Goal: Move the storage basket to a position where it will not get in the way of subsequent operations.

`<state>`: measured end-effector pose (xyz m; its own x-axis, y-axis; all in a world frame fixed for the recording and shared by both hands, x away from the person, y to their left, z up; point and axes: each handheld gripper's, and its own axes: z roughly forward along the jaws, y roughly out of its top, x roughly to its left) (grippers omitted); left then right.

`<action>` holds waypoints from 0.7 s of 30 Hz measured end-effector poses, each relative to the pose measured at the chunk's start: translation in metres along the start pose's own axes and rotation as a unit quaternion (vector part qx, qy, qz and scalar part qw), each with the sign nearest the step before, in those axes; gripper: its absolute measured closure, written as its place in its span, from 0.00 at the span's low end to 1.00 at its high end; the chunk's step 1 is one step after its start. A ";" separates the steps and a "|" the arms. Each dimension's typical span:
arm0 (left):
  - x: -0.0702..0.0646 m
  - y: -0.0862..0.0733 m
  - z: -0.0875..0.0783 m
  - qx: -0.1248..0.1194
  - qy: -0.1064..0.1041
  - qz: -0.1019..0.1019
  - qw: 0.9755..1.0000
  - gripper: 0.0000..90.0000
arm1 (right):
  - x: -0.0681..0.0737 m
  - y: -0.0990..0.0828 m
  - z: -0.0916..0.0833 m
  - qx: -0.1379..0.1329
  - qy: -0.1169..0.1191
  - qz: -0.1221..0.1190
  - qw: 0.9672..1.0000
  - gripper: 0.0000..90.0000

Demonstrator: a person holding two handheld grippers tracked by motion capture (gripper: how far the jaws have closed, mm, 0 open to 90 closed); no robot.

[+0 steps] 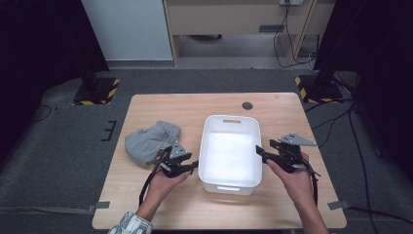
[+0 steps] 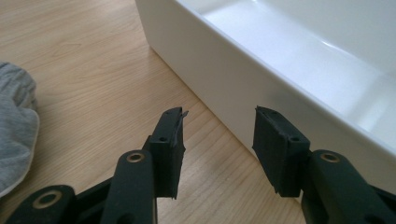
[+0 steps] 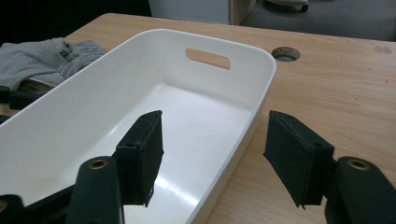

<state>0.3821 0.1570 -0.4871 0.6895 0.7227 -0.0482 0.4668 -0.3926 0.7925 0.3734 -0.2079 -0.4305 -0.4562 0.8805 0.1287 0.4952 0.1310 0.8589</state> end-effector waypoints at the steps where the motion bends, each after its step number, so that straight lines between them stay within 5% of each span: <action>1: 0.001 0.000 -0.001 -0.002 -0.001 -0.002 1.000 0.58 | 0.001 0.000 0.002 0.003 0.001 0.002 1.000 0.41; 11: -0.004 -0.001 0.002 0.000 -0.003 0.004 1.000 0.59 | -0.001 -0.008 0.031 0.050 -0.030 0.003 0.998 0.51; 21: -0.010 0.001 0.004 0.004 0.009 0.007 1.000 0.60 | -0.003 -0.018 0.045 0.069 -0.039 0.008 0.997 0.63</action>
<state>0.3776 0.1469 -0.4881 0.6853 0.7278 -0.0265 0.4619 -0.4062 0.7885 0.3988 -0.1922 -0.4681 -0.3917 0.9148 0.0984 0.6017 0.1737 0.7796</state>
